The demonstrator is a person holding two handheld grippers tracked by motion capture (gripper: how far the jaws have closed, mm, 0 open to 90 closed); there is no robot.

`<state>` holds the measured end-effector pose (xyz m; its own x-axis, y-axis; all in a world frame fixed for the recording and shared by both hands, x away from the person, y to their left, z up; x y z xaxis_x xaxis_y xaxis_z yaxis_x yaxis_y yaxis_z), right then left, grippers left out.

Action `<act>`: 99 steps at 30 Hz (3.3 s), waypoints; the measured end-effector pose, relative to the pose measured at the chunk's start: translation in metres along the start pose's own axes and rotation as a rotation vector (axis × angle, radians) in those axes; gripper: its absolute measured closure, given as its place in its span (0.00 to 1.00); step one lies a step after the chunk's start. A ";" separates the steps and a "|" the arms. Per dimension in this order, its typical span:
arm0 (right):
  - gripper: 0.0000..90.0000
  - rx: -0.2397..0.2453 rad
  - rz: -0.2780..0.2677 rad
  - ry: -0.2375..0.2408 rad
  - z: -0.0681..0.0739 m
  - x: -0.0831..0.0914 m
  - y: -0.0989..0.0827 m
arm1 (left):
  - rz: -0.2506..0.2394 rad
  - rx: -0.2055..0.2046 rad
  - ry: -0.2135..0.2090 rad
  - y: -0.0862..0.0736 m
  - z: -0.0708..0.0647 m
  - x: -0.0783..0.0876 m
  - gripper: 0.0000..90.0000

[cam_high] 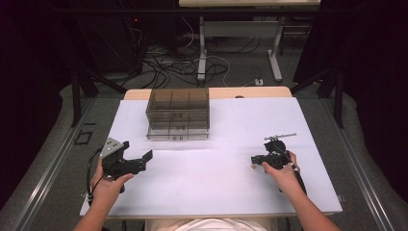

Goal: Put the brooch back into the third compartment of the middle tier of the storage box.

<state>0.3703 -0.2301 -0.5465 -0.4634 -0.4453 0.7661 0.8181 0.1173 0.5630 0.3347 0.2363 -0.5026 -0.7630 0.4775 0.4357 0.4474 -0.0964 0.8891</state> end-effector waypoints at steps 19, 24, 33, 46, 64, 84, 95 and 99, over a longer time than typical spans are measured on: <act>0.88 0.011 0.034 0.004 0.000 -0.007 -0.002 | 0.000 0.001 0.003 0.000 0.000 0.000 0.01; 0.90 0.016 0.043 0.010 0.000 -0.008 -0.002 | 0.001 0.001 0.003 0.000 0.000 0.000 0.01; 0.95 0.023 0.051 0.003 0.000 -0.010 -0.003 | 0.002 0.003 0.003 0.000 0.000 0.000 0.01; 1.00 0.027 0.062 0.012 0.002 -0.009 -0.002 | 0.003 0.003 0.004 0.000 0.001 0.000 0.01; 1.00 0.043 0.062 0.021 0.003 -0.008 -0.002 | 0.002 0.002 0.002 0.000 0.000 0.000 0.01; 1.00 0.038 0.005 0.025 0.007 0.000 0.001 | 0.004 0.009 -0.002 0.000 0.000 0.000 0.01; 1.00 0.045 -0.040 0.033 0.012 0.009 0.003 | 0.003 0.011 -0.002 0.000 0.000 0.000 0.01; 1.00 0.043 -0.062 0.042 0.014 0.014 0.004 | -0.002 0.013 -0.003 0.000 0.000 0.000 0.01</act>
<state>0.3625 -0.2232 -0.5292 -0.4970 -0.4897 0.7164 0.7724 0.1265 0.6224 0.3345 0.2363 -0.5027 -0.7622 0.4806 0.4337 0.4520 -0.0846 0.8880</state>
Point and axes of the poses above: each handheld gripper's, and its own axes: x roughly backward along the jaws, y roughly out of its top, z roughly to its left, the point moved 2 cm from there along -x, roughly forward along the jaws
